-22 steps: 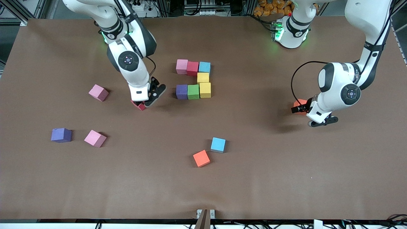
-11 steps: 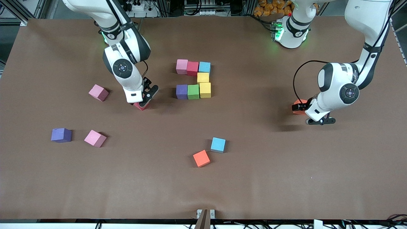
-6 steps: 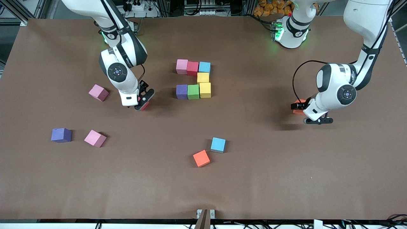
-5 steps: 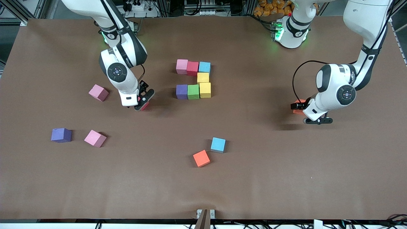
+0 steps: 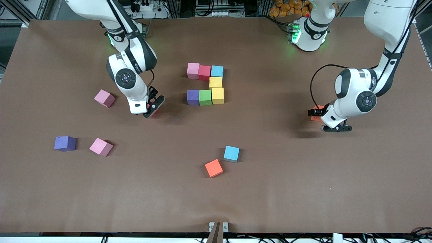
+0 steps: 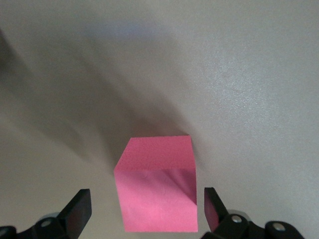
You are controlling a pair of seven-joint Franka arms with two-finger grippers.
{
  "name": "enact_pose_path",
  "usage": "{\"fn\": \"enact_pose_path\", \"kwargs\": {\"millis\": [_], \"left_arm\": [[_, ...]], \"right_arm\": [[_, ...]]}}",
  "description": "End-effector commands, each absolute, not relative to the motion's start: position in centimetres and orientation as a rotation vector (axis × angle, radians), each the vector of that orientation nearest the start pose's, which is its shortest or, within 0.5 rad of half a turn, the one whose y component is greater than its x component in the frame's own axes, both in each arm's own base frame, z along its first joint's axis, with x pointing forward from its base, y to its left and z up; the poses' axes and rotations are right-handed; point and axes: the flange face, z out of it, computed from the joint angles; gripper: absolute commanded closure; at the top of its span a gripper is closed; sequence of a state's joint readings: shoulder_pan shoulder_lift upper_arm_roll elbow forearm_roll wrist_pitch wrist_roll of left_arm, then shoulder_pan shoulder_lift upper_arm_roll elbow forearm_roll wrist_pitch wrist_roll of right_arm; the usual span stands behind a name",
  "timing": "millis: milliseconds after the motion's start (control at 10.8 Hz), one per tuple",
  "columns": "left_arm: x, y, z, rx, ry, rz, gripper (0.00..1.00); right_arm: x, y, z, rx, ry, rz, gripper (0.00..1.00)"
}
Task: Form number 2 with 11 blocks
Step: 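Lower onto and grasp the pink block with the right gripper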
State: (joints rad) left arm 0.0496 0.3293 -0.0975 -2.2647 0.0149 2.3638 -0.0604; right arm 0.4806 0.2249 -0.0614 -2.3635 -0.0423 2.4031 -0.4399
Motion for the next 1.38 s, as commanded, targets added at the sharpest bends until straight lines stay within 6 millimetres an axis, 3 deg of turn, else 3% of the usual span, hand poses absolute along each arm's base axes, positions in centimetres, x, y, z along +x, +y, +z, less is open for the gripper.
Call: {"fn": "enact_pose_path", "kwargs": {"millis": [0,554,646,923,1107,1292], "left_arm": [[51.0,-2.3,19.5,-3.124,0.037,0.351,0.0],[51.2,-2.1,19.5,-3.127,0.027,0.339,0.0],[51.2,-2.1,19.5,-3.127,0.03,0.337,0.0],[51.2,-2.2,19.3,-3.127,0.03,0.342,0.0],[51.2,-2.2,19.3,-3.127,0.03,0.342,0.0],[51.2,-2.2,19.3,-3.127,0.03,0.342,0.0]], "right_arm": [[45.3,19.9,21.2,-2.847,-1.383,0.291,0.0],[45.5,19.8,19.2,-2.852,-1.383,0.264,0.0],[45.7,19.7,19.3,-2.853,-1.381,0.257,0.12],[45.9,19.4,19.5,-2.863,-1.364,0.25,0.74],[46.5,19.7,20.7,-2.886,-1.3,0.214,0.75],[47.5,21.9,22.7,-3.007,-1.028,0.133,0.73]]}}
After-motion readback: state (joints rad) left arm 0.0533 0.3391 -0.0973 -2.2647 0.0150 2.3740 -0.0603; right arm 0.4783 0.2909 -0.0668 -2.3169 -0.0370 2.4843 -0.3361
